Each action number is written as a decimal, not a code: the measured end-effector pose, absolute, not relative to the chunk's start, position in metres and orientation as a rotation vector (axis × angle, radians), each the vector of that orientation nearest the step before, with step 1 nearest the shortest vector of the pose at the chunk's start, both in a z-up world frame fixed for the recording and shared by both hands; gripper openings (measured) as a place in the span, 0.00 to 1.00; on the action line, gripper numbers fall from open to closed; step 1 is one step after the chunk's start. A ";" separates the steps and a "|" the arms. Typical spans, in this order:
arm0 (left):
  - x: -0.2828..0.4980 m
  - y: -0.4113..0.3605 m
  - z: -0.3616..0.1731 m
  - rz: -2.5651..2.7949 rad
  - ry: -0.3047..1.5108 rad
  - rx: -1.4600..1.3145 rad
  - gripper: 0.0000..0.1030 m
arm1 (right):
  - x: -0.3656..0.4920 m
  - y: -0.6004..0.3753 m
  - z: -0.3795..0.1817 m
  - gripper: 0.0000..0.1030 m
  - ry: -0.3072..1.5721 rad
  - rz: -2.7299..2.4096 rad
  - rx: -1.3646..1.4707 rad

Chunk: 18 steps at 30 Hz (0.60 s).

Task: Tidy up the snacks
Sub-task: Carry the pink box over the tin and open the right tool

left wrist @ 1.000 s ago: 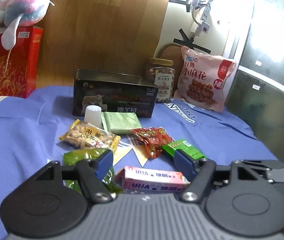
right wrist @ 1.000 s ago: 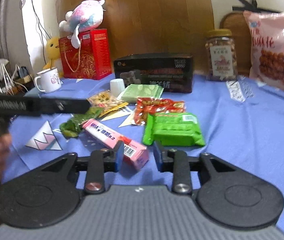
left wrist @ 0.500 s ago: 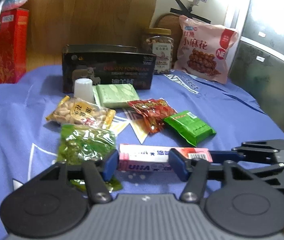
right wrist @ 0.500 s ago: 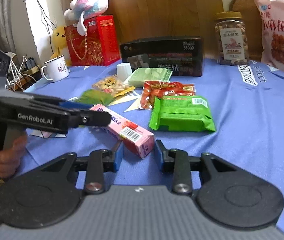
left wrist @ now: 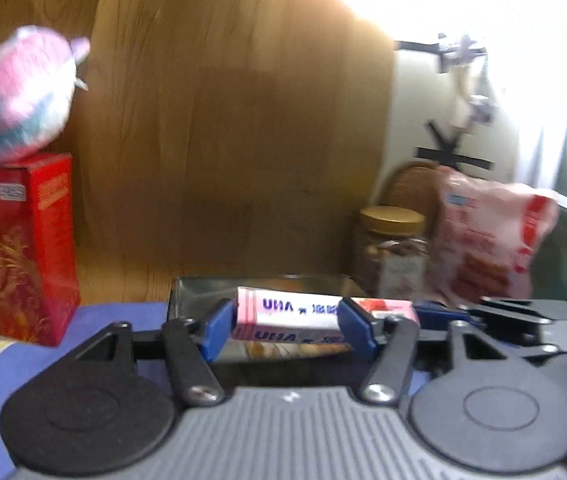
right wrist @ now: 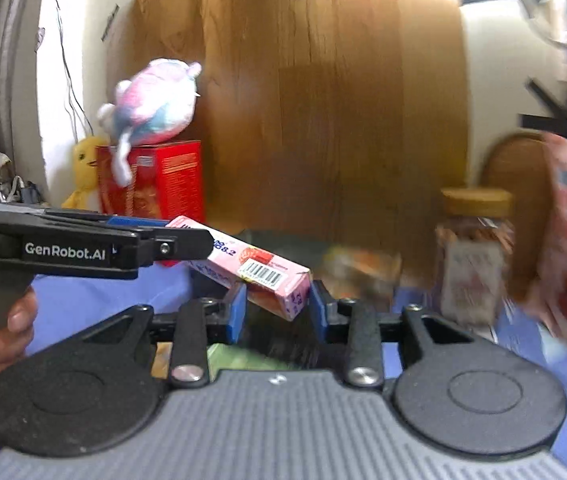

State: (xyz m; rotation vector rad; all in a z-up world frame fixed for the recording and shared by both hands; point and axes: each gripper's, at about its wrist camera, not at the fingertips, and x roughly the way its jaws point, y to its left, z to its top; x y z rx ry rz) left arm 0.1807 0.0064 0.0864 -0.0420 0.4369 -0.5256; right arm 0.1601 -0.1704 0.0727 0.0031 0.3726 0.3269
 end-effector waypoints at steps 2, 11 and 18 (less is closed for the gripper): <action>0.203 0.002 0.081 -0.478 0.453 -0.035 0.59 | 0.192 -0.172 0.063 0.52 0.401 0.351 -0.002; 0.154 0.041 0.096 -0.606 0.456 -0.159 0.57 | 0.117 -0.195 0.060 0.51 0.371 0.322 0.231; 0.034 0.025 0.055 -0.746 0.360 -0.121 0.57 | -0.026 -0.189 0.022 0.51 0.313 0.043 0.328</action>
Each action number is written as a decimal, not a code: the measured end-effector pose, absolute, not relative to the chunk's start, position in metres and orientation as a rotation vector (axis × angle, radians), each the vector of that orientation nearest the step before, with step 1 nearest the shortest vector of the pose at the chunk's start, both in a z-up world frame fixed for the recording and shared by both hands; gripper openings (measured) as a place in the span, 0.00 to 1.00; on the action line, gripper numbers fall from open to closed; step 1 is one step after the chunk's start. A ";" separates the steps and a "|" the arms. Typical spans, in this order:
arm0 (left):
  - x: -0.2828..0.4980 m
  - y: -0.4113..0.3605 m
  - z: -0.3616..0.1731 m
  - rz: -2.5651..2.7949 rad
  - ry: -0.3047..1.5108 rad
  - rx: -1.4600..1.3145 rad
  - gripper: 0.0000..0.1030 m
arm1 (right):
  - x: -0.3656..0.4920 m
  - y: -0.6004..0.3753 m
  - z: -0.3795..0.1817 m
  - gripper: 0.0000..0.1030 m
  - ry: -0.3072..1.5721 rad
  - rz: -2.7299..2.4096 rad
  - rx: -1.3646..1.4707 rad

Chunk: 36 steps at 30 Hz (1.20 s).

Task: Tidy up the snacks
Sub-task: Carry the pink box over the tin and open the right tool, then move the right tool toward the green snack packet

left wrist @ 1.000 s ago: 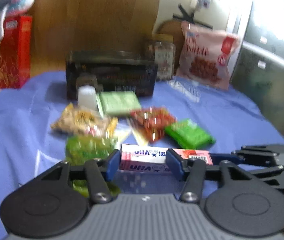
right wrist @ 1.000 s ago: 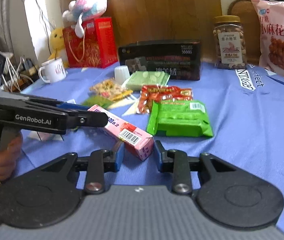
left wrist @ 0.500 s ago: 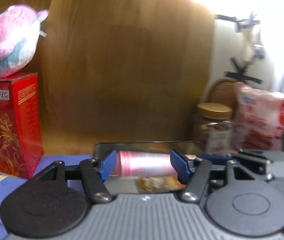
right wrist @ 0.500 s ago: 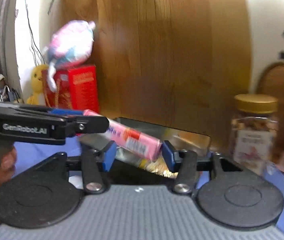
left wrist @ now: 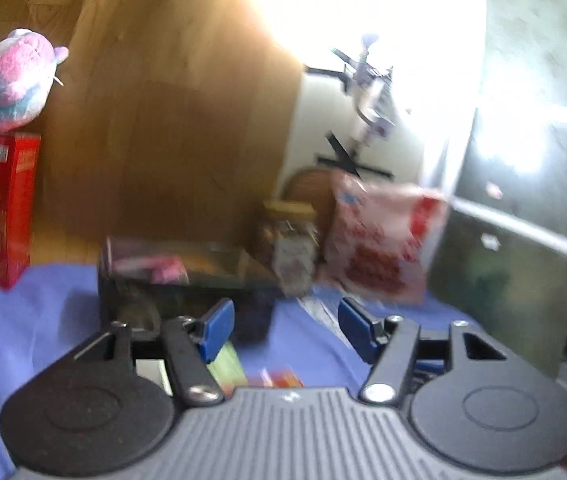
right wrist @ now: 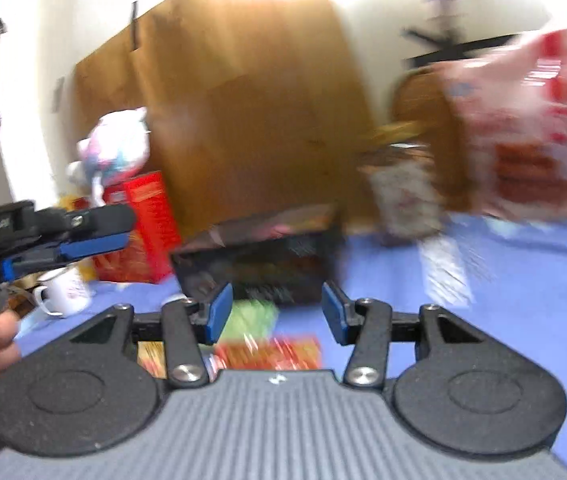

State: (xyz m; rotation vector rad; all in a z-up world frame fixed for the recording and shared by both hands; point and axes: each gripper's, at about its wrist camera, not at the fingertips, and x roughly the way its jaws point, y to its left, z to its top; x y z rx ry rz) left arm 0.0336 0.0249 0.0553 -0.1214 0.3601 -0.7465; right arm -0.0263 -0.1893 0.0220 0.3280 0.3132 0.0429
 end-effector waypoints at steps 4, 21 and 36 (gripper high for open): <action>-0.016 0.027 0.030 -0.769 0.376 -0.008 0.58 | -0.088 -0.179 0.017 0.51 0.381 -0.026 0.422; 0.012 0.046 -0.010 -0.636 0.545 -0.019 0.58 | -0.128 -0.173 -0.028 0.52 0.452 -0.002 0.730; 0.010 0.051 -0.006 -0.664 0.518 -0.066 0.60 | -0.137 -0.177 -0.034 0.53 0.405 0.043 0.718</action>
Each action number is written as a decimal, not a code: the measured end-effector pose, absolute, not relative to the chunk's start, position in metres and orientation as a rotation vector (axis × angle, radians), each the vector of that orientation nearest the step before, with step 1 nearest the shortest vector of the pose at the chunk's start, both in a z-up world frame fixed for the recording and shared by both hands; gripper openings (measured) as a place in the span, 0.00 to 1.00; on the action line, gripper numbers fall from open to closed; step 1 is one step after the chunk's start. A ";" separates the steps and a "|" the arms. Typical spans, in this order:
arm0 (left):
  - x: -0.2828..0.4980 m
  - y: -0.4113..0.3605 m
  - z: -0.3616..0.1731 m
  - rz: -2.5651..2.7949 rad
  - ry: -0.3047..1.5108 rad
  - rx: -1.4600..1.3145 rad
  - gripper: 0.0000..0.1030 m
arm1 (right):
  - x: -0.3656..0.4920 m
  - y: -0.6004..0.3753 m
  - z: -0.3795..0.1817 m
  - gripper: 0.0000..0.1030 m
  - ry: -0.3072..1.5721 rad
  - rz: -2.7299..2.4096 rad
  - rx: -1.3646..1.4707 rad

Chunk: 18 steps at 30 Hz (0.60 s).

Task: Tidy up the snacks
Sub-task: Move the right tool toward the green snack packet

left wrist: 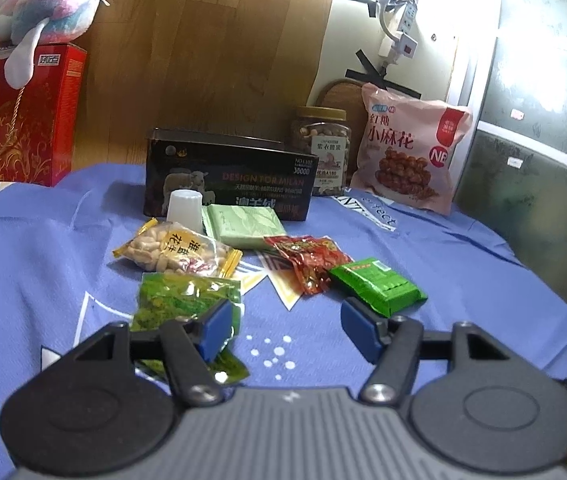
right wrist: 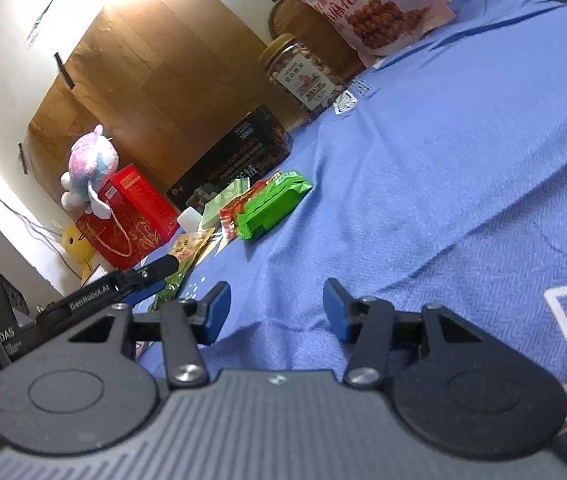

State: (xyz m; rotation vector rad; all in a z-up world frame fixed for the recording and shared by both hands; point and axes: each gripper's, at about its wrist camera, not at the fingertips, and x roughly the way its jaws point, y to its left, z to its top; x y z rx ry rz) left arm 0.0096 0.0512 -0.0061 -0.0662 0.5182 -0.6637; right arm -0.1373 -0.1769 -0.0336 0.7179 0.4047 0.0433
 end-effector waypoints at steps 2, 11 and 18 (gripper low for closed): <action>0.010 0.052 -0.006 -0.671 0.518 -0.074 0.60 | -0.137 -0.176 -0.034 0.53 0.404 0.045 0.710; 0.011 0.049 -0.007 -0.688 0.545 -0.056 0.60 | -0.135 -0.181 -0.033 0.53 0.419 0.071 0.713; 0.013 0.045 -0.009 -0.714 0.570 -0.039 0.60 | -0.133 -0.182 -0.032 0.53 0.431 0.096 0.684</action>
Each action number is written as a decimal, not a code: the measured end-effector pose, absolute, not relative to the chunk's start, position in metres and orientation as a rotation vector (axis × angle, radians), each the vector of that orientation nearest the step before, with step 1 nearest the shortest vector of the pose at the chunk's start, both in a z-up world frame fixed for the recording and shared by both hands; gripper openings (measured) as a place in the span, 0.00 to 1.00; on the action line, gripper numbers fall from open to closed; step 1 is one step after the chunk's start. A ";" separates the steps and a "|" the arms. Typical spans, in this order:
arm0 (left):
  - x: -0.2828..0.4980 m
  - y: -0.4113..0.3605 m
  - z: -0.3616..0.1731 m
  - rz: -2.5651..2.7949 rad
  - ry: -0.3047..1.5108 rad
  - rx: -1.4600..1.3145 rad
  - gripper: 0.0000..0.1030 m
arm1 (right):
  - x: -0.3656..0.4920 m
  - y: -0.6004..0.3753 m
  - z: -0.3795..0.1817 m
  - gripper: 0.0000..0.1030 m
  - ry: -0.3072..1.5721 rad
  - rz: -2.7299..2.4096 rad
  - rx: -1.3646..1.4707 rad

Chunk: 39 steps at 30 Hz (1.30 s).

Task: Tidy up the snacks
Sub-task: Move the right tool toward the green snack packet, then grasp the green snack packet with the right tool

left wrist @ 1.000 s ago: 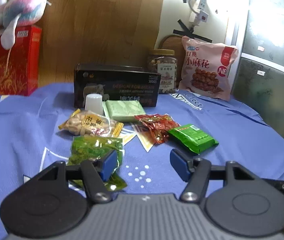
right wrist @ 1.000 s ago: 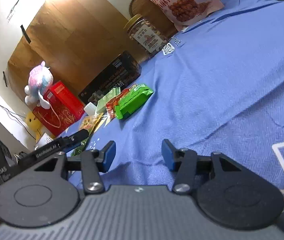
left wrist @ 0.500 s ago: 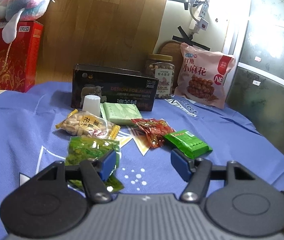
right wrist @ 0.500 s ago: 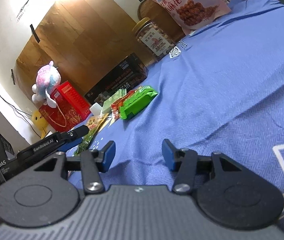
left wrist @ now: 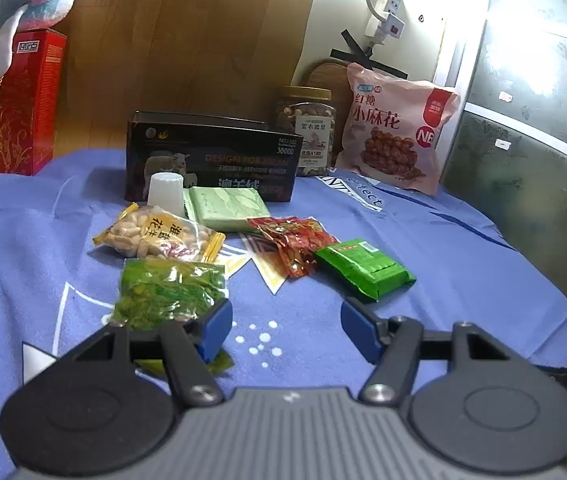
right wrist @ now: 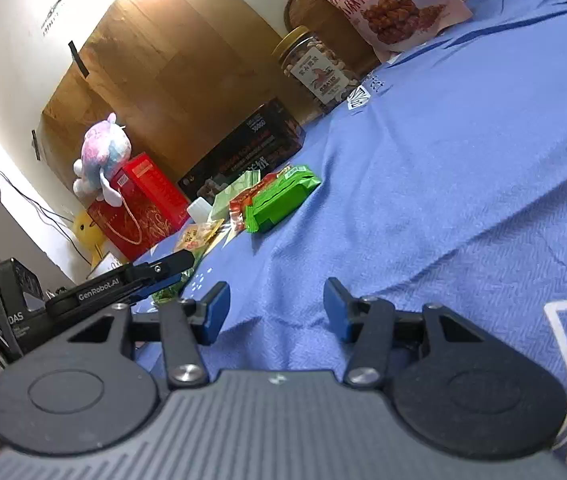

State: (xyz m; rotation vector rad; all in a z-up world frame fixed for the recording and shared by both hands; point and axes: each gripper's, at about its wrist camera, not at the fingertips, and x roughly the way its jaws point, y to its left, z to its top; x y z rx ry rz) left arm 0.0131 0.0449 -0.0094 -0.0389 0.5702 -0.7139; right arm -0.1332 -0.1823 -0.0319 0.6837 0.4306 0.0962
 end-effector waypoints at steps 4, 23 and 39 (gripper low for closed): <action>0.014 0.048 -0.009 -0.712 0.569 -0.062 0.60 | -0.133 -0.180 -0.031 0.53 0.430 0.100 0.653; 0.014 0.049 -0.009 -0.708 0.566 -0.077 0.60 | -0.134 -0.180 -0.033 0.53 0.421 0.107 0.649; 0.015 0.062 -0.007 -0.706 0.539 -0.167 0.58 | -0.094 -0.155 -0.002 0.53 0.443 0.102 0.301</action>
